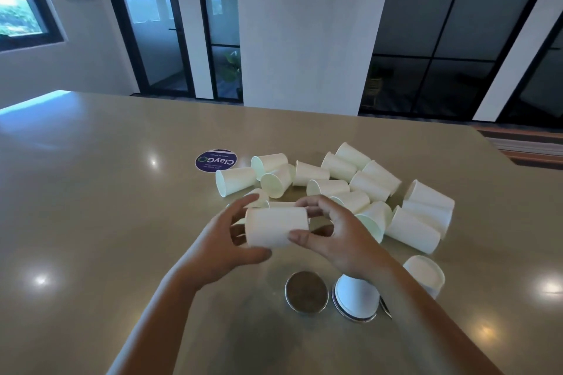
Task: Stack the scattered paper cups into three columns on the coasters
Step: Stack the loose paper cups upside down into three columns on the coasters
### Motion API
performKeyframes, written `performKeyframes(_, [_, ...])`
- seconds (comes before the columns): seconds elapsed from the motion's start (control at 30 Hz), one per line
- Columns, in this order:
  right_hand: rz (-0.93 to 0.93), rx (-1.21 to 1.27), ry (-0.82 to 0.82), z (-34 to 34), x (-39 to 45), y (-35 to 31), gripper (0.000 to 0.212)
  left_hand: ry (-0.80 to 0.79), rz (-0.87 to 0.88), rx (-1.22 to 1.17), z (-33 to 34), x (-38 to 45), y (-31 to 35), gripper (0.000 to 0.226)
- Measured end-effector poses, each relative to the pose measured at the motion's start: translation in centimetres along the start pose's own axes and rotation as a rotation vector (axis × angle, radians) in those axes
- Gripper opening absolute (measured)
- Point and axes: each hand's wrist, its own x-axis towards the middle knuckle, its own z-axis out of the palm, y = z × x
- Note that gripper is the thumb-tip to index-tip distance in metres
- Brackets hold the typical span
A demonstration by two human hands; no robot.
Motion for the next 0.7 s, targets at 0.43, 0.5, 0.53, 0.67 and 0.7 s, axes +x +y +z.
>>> performKeyframes(0.43, [0.1,-0.119,0.386,-3.4,-0.5,2.3,0.042,0.441,-0.121,0.181,7.8,4.8,-2.5,0.057])
performKeyframes(0.5, [0.099,-0.119,0.397,-3.8,-0.6,2.4,0.042,0.456,-0.119,0.168,8.1,5.1,-2.5,0.056])
performKeyframes(0.53, [0.098,-0.119,0.401,-4.0,-0.7,2.5,0.043,0.467,-0.115,0.16,8.2,5.1,-2.6,0.052])
performKeyframes(0.67, [0.107,-0.099,0.414,-5.2,-0.9,2.8,0.042,0.518,-0.088,0.05,8.4,4.2,-1.9,0.037])
performKeyframes(0.7, [0.107,-0.086,0.412,-5.5,-1.0,2.9,0.041,0.531,-0.08,0.005,8.3,3.9,-1.5,0.035])
